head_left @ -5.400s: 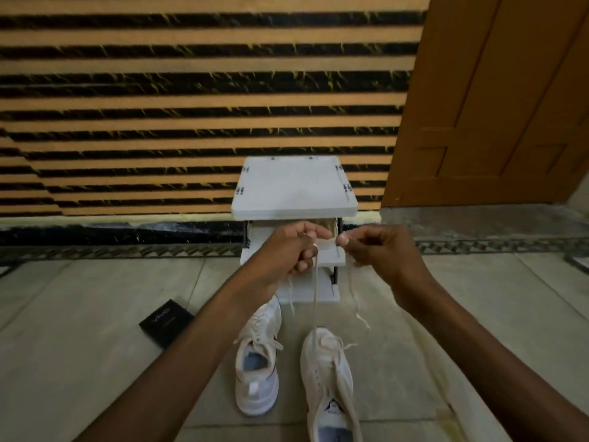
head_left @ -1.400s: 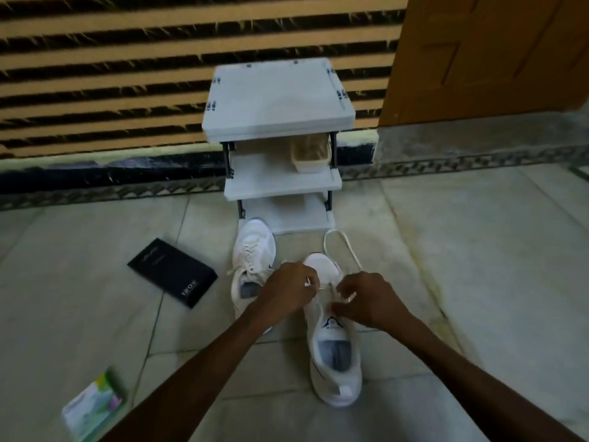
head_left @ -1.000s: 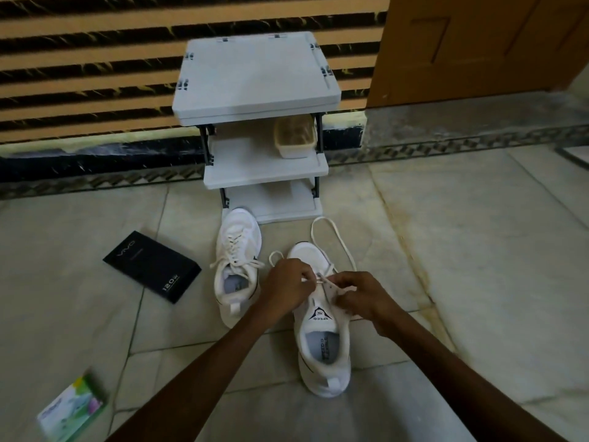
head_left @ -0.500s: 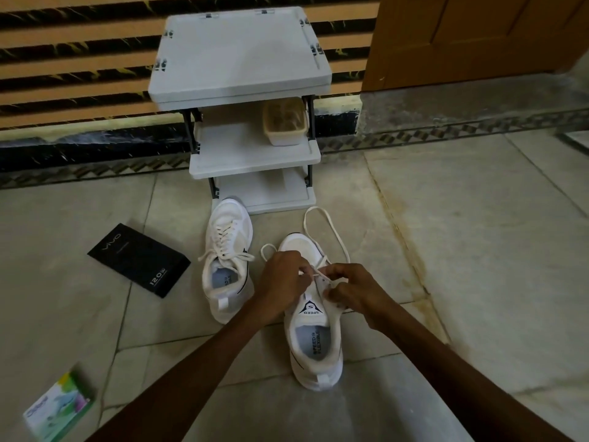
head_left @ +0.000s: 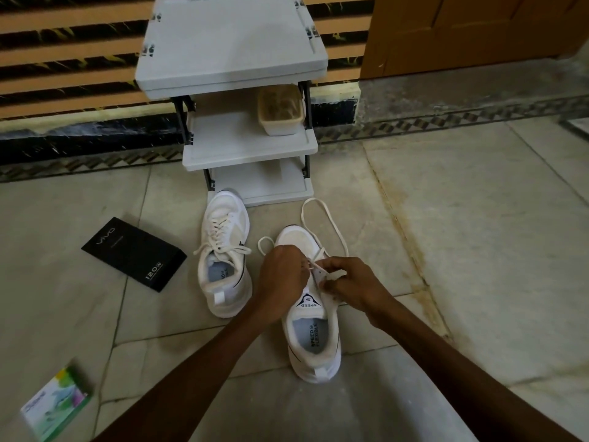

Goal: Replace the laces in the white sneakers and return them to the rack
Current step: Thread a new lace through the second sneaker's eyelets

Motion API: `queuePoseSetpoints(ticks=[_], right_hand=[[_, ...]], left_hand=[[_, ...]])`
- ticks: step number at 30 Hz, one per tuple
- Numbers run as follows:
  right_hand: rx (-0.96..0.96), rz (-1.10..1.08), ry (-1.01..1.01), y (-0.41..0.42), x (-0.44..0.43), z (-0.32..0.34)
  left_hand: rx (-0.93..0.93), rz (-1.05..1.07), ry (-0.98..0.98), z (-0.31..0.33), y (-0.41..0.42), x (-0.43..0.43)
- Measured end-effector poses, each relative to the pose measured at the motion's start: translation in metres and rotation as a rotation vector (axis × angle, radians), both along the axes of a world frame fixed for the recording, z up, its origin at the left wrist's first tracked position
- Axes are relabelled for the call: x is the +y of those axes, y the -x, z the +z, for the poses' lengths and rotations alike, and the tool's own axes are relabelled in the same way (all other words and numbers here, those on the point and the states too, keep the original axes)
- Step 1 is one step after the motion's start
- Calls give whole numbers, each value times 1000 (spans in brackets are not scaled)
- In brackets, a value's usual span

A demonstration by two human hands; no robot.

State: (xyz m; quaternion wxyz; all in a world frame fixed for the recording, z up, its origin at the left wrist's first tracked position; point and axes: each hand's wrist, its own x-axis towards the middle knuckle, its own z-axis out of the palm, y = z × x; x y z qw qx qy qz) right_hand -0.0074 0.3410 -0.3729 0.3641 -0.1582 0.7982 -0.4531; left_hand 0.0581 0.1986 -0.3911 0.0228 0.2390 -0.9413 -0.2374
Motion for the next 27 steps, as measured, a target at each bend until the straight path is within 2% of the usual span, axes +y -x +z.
queuePoseSetpoints(ticks=[2,4,5,7,8,9,11,13,14,17,20,22,24,25,26,27], right_hand=[[158,91,-24,-3,0,-1],[184,137,-63,-2,-1,-1],[131,142,-73,0,1,1],[-99,136,3,7,5,4],[-202,109,74,9,8,4],[-227,68,139,11,9,3],[-58,-69,228,8,6,-5],[234,-169,234,2,-2,-18],[338,-190,215,0,-7,-24],[480,-177,170,4,-18,-30],[599,-214,218,23,-18,-3],[501,-360,492,37,-16,37],[236,-484,797,47,-14,77],[168,-506,810,49,-12,87],[164,-485,703,50,-12,90],[227,-409,489,50,-12,84]], left_hand=[[-33,26,-28,3,4,3],[-68,85,-48,9,7,8],[-83,104,-75,8,9,9],[-105,148,-210,7,10,9],[-105,180,-327,9,8,8],[-87,225,-476,11,7,8],[-54,345,-782,18,7,7],[-100,393,-905,27,11,7],[-134,382,-888,30,12,6],[-197,286,-749,26,12,0],[-154,148,-709,15,4,-3],[-145,106,-662,10,1,-6],[-143,73,-605,7,1,-9],[-123,56,-574,7,0,-9],[-76,45,-534,9,-1,-10],[-1,38,-474,12,-1,-10]])
